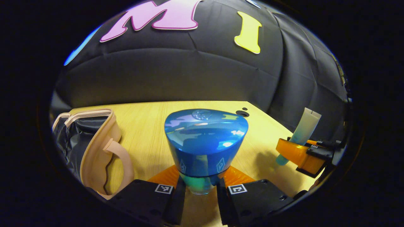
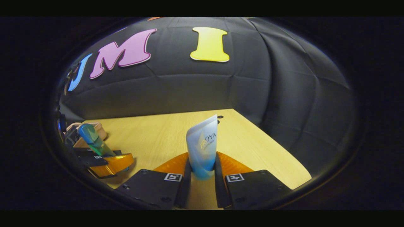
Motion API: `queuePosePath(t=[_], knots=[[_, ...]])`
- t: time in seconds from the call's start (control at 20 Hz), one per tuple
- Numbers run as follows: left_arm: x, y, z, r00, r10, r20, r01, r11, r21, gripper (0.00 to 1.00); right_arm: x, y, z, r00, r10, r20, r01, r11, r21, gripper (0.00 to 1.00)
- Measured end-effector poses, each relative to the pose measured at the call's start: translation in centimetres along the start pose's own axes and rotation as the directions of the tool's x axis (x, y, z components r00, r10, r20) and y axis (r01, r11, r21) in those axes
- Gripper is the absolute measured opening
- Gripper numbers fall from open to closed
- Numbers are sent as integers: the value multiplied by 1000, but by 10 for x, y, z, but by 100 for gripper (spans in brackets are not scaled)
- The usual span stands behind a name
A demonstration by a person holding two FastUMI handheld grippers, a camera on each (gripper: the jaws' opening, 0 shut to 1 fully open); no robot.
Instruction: First open the suitcase, pack the skin care products into it, and then close the suitcase.
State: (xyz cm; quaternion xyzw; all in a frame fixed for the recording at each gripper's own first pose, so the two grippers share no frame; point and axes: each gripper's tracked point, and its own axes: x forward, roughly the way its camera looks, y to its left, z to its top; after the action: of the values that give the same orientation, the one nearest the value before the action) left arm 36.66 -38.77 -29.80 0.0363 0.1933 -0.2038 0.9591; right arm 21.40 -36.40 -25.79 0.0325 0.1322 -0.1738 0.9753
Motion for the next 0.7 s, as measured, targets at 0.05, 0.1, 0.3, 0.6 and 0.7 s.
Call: queuePosePath(t=[0.05, 0.1, 0.3, 0.6, 0.7], knots=[[-7, 3, 1, 1000, 4, -7, -4, 1000, 1, 49, -8, 4, 12, 1000, 9, 24, -9, 1000, -3, 35], [-13, 6, 7, 1000, 4, 7, -4, 1000, -3, 49, -15, 8, 22, 999, 19, 43, -18, 1000, -12, 35], [-62, 27, 49, 997, 3, 74, -2, 1000, -8, 48, -55, 46, 54, 993, 82, 86, -77, 995, -55, 35], [-123, 88, 86, 989, 27, 148, -11, 994, -106, 45, -84, 128, 83, 970, 217, 110, -212, 976, -54, 35], [-145, 125, 89, 981, 93, 170, -65, 985, -162, 45, -95, 172, 91, 949, 292, 117, -284, 955, -80, 30]])
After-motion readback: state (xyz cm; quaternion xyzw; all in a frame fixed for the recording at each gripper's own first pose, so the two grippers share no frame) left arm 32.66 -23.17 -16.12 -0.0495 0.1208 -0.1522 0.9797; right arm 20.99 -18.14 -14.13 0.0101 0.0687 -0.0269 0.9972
